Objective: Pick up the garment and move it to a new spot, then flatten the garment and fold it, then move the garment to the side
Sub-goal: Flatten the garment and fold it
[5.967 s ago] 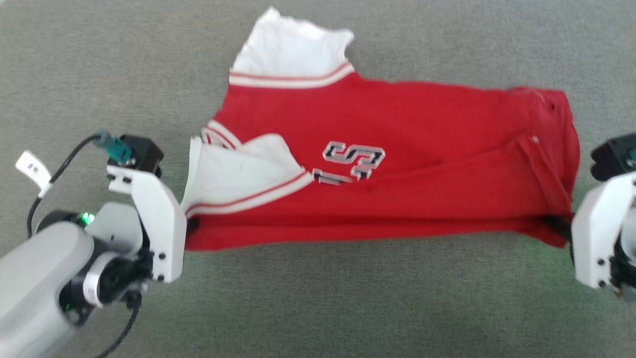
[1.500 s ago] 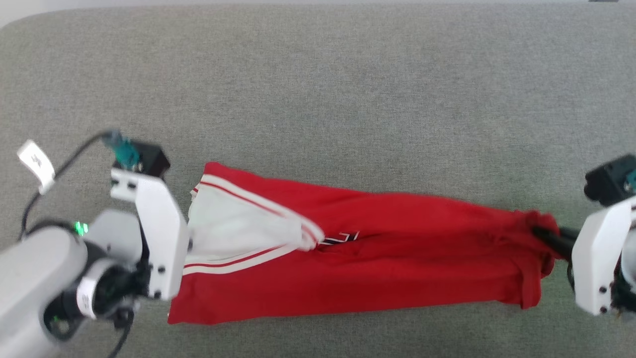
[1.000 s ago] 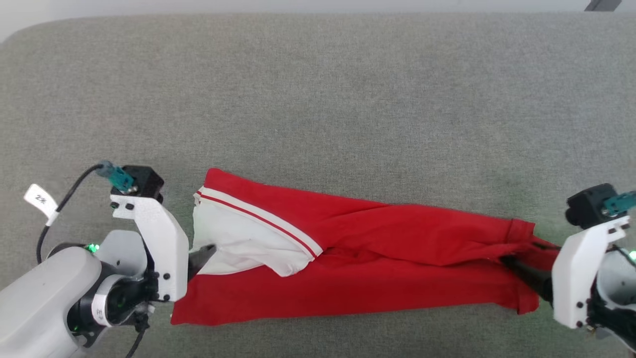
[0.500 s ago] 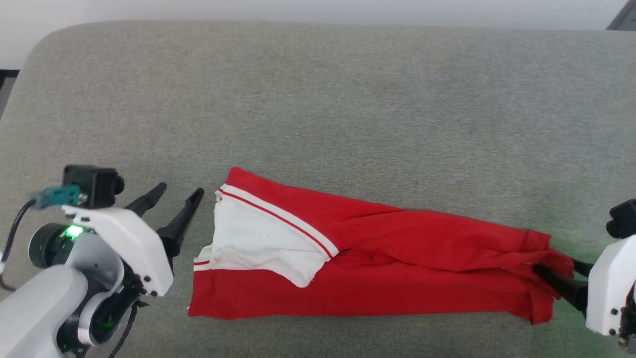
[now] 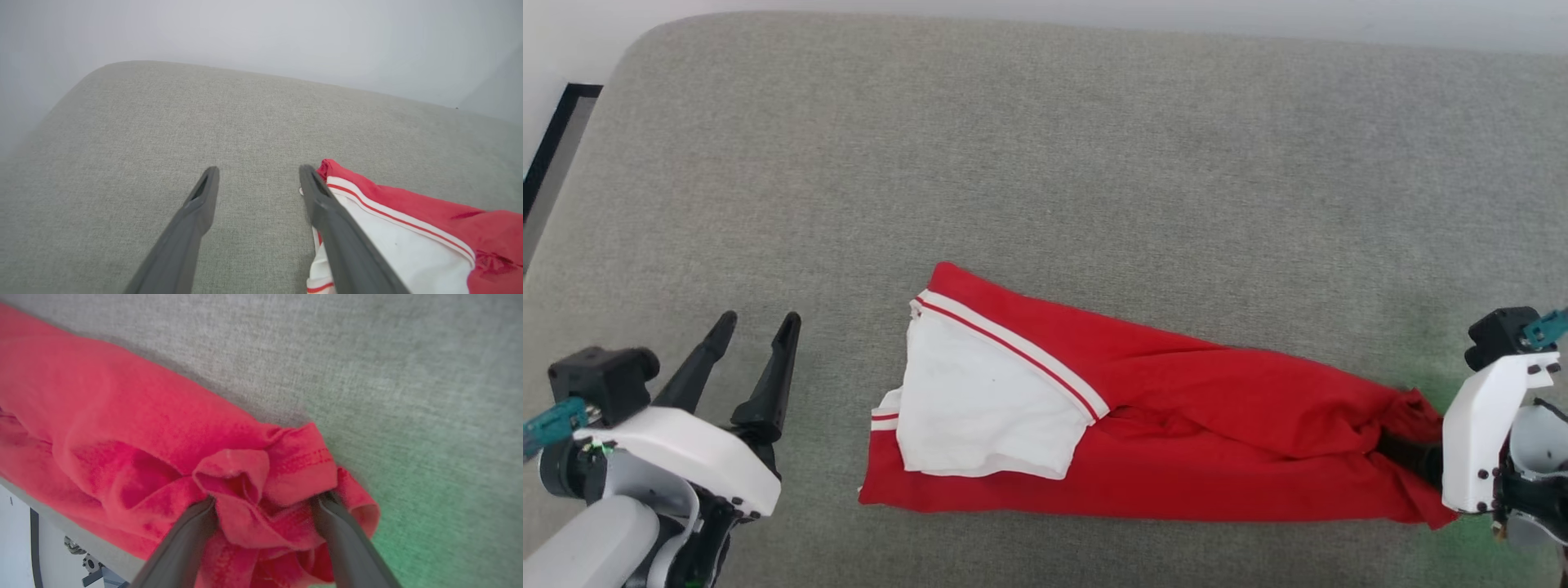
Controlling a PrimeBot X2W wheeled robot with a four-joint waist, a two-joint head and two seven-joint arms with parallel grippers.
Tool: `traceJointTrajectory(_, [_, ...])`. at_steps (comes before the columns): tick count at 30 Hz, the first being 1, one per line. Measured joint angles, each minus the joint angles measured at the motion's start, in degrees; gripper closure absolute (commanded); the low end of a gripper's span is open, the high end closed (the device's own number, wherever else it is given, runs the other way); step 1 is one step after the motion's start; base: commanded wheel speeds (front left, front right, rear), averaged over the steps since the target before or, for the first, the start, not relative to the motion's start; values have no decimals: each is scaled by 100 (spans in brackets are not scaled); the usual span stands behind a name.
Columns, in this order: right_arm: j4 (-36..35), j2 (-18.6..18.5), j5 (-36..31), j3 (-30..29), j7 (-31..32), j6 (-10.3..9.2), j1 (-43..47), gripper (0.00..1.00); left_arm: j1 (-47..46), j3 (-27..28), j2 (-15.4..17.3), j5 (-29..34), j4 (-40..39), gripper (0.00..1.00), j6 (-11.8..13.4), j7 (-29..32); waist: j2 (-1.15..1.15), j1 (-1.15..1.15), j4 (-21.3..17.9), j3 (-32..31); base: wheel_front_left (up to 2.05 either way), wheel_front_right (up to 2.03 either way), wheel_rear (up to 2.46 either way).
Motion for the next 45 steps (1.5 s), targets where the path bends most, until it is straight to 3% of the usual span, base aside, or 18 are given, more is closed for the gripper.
traceJointTrajectory(1, [62,-18,41,71,31,0,-64,100,69,108,-57,1,19,0,-22,-42,0,0,17,-2,0,0,0])
traceJointTrajectory(4, [132,-13,177,112,20,-1,-157,100,215,277,-144,76,54,0,-31,-83,0,0,55,-6,0,0,0])
traceJointTrajectory(9, [176,-29,525,51,-24,8,-227,100,694,1068,-531,353,55,0,-175,-107,0,0,98,-47,0,0,0])
traceJointTrajectory(19, [370,-625,641,-681,-149,11,-277,100,1543,2105,-1256,1013,105,0,-659,-109,0,0,43,-110,0,0,0])
traceJointTrajectory(28, [1310,-1031,323,-1370,-435,11,-626,100,1684,2564,-1780,1424,237,0,-1037,-109,0,0,-36,-101,0,0,0])
traceJointTrajectory(35, [1841,-1204,67,-1428,-626,10,-835,100,1695,2816,-2086,1679,441,0,-1333,-109,0,0,-114,-148,0,0,0])
traceJointTrajectory(39, [1507,-1188,264,-1207,-502,10,-827,100,1724,2914,-2249,1793,533,0,-1451,-109,0,0,-170,-218,0,0,0])
traceJointTrajectory(45, [338,-1059,722,-929,-354,9,-456,100,1825,3028,-2421,1858,655,0,-1567,-109,0,0,-246,-319,0,0,0])
